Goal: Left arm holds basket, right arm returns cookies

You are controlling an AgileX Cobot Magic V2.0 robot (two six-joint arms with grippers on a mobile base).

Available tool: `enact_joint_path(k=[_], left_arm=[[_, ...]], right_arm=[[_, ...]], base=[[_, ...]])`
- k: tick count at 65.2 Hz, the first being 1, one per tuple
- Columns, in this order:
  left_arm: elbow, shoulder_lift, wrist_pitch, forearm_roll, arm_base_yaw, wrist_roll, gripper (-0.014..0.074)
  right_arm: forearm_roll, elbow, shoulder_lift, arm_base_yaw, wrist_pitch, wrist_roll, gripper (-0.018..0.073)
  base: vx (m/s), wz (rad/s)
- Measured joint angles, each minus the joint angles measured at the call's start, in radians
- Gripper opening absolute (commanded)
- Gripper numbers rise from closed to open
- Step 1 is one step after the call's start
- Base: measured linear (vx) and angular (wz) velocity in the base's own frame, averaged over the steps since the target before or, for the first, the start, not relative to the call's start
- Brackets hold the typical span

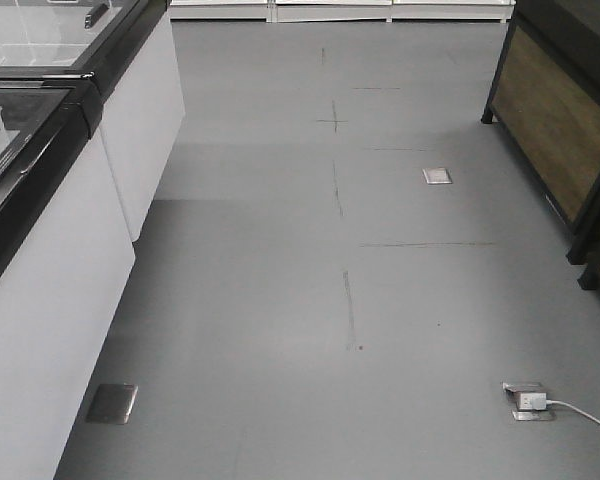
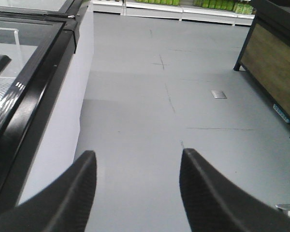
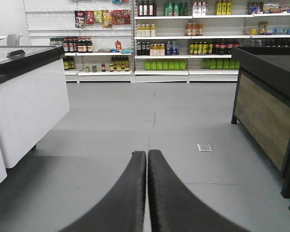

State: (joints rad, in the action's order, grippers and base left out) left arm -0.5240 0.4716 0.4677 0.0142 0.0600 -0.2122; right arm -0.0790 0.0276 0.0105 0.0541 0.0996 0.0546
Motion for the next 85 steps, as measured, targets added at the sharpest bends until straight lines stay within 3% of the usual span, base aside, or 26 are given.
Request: enact_joint_path(k=[8,18,29,50,61,70,85], left_arm=[[-0.105,0.108,0.077,0.109,0.000,-0.120,0.0348],[-0.206,0.220,0.112,0.235,-0.001,-0.339,0.0348],[-0.293,0.293,0.116,0.294,-0.069,-0.443,0.0348],[-0.431,0.414,0.236,0.302,-0.325,-0.455,0.0348],[-0.519,0.471,0.316,0.255,-0.469,-0.453,0.0348],[-0.586,0.523,0.360,0.165,-0.563,-0.382,0.0348],[-0.712,0.637,0.391,-0.061,-0.730,-0.225,0.0348]], right_arm=[[0.000,0.000,0.000,0.000,0.000,0.000,-0.0008],[0.000,0.000,0.000,0.000,0.000,0.000,-0.0008],[0.000,0.000,0.000,0.000,0.000,0.000,-0.0008],[0.000,0.000,0.000,0.000,0.000,0.000,-0.0008],[0.000,0.000,0.000,0.000,0.000,0.000,-0.0008],[0.000,0.000,0.000,0.000,0.000,0.000,-0.0008],[0.000,0.000,0.000,0.000,0.000,0.000,-0.0008]], base=[[0.00,0.00],[0.00,0.00],[0.00,0.00],[0.00,0.00],[0.00,0.00],[0.00,0.00],[0.00,0.00]])
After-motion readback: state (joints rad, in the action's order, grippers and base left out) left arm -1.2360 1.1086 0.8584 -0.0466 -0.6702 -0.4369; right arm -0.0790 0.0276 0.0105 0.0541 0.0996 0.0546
